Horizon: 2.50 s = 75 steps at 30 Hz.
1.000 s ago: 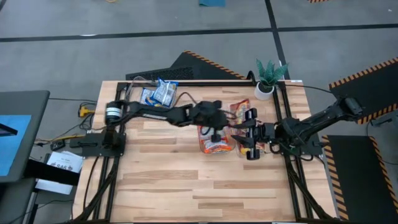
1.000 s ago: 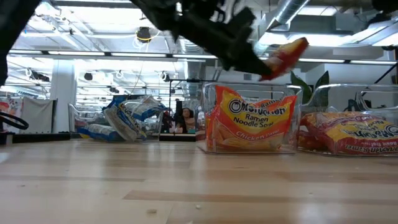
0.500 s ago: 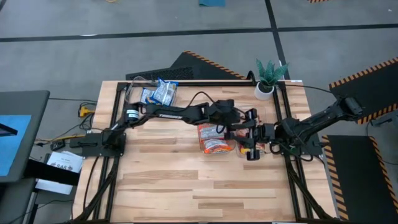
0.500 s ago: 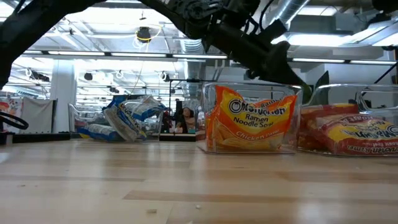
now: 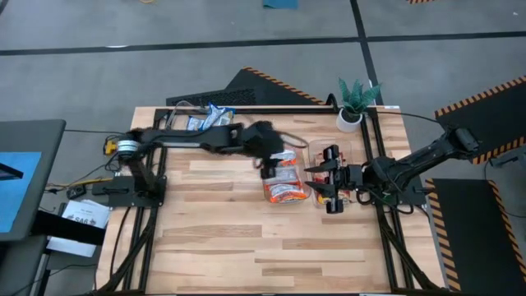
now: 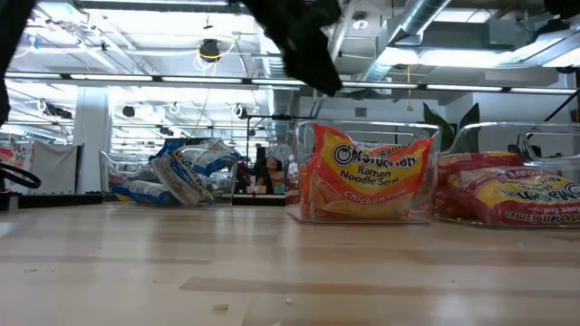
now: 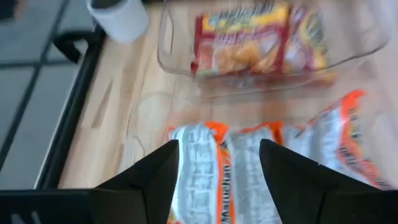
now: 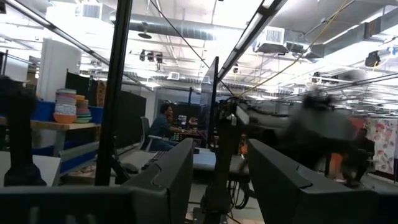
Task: Sort Maruchan noodles
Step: Return to Home Position
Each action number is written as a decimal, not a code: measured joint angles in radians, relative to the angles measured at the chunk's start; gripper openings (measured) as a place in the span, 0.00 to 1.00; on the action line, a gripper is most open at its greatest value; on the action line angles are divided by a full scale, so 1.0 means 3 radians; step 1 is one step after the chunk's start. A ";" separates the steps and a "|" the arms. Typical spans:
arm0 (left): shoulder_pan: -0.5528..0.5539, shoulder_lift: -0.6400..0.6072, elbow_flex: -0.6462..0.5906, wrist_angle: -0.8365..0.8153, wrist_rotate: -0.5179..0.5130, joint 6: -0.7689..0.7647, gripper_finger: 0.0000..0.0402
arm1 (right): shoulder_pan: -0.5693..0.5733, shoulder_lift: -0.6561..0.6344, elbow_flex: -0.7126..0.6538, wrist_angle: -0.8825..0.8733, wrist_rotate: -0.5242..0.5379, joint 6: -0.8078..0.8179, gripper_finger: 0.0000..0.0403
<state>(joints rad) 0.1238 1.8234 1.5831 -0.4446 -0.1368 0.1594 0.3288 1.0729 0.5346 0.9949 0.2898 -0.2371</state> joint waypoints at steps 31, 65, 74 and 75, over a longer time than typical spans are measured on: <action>-0.0987 -0.4327 -0.4316 0.2448 -0.0114 -0.0221 0.53 | -0.0231 0.0001 0.0000 -0.0347 0.0197 0.0010 0.43; -0.0033 -0.5333 -0.5231 0.2432 0.0526 -0.0490 0.50 | -0.0229 0.0001 0.0000 -0.0582 0.0224 0.0178 0.43; -0.0033 -0.5606 -0.5231 0.1980 0.0526 -0.0399 0.14 | -0.0229 0.0001 0.0000 -0.0582 0.0264 0.0179 0.43; -0.0033 -0.5634 -0.5231 0.1934 0.0526 -0.0383 0.08 | -0.0229 0.0001 0.0000 -0.0582 0.0265 0.0179 0.43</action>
<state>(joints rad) 0.1139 0.1333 0.0139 0.1355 0.0212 0.0445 0.2600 1.0733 0.5346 0.8204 0.3693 -0.1833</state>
